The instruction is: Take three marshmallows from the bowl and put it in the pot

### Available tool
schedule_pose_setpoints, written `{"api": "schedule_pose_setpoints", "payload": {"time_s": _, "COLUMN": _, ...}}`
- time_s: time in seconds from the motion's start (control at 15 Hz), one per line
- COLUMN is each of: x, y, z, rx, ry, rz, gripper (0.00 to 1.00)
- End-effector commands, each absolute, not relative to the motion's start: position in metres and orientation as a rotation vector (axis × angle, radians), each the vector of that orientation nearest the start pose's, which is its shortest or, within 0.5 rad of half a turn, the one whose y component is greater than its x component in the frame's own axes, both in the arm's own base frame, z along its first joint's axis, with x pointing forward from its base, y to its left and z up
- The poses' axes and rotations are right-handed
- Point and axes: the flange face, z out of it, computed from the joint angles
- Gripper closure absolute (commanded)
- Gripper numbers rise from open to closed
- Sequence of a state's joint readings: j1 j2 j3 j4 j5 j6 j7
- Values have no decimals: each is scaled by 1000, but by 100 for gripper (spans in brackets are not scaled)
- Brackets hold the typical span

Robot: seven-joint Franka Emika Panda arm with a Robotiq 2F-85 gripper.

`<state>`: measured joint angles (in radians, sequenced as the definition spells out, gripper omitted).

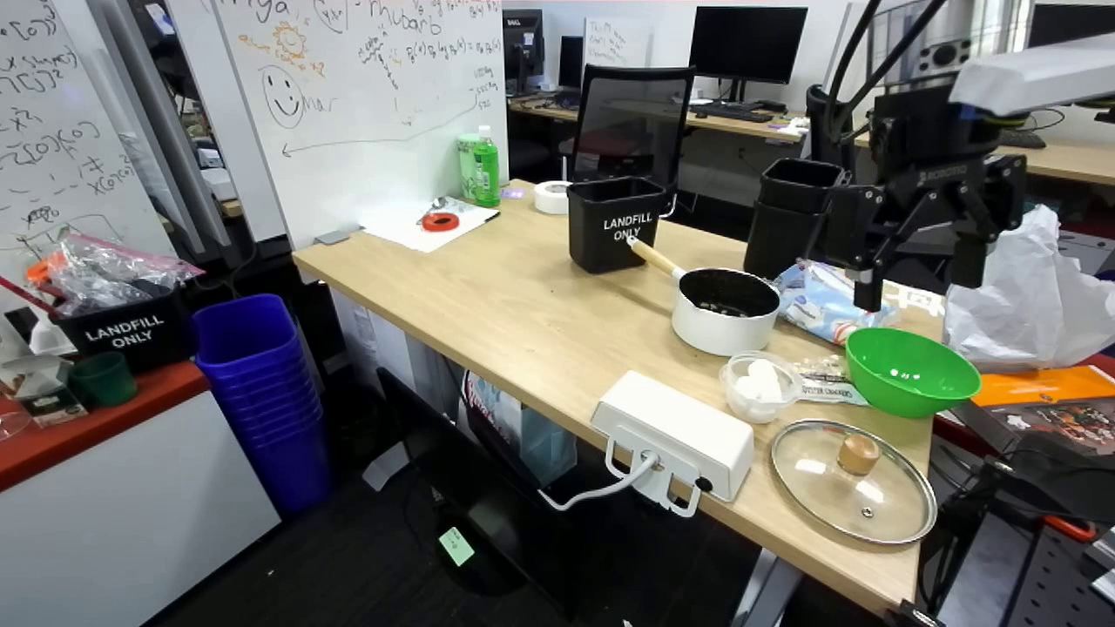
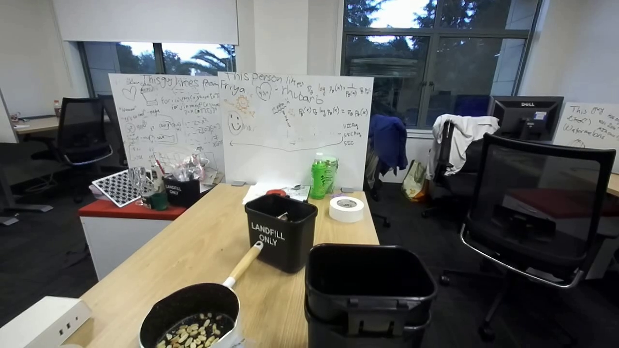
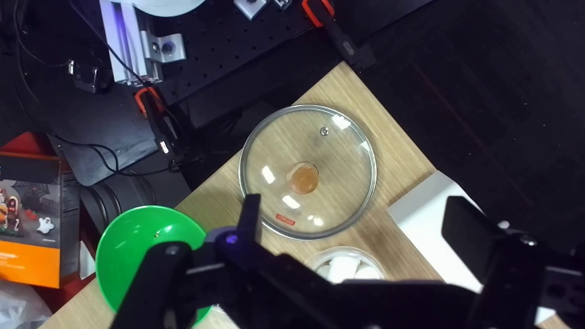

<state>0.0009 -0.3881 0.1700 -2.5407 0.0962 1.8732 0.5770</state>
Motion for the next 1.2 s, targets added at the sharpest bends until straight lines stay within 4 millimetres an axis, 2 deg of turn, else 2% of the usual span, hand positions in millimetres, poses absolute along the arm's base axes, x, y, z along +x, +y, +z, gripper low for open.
{"api": "schedule_pose_setpoints", "payload": {"time_s": 0.0, "x": 390, "y": 66, "z": 361, "rx": -3050, "ry": 847, "rz": 426, "gripper": 0}}
{"api": "schedule_pose_setpoints", "payload": {"time_s": 0.33, "x": 419, "y": 59, "z": 314, "rx": -2968, "ry": 970, "rz": 379, "gripper": 0}}
{"api": "schedule_pose_setpoints", "payload": {"time_s": 0.73, "x": 451, "y": 34, "z": 258, "rx": -2881, "ry": 1102, "rz": 436, "gripper": 0}}
{"api": "schedule_pose_setpoints", "payload": {"time_s": 1.13, "x": 474, "y": 14, "z": 230, "rx": -2849, "ry": 1188, "rz": 441, "gripper": 0}}
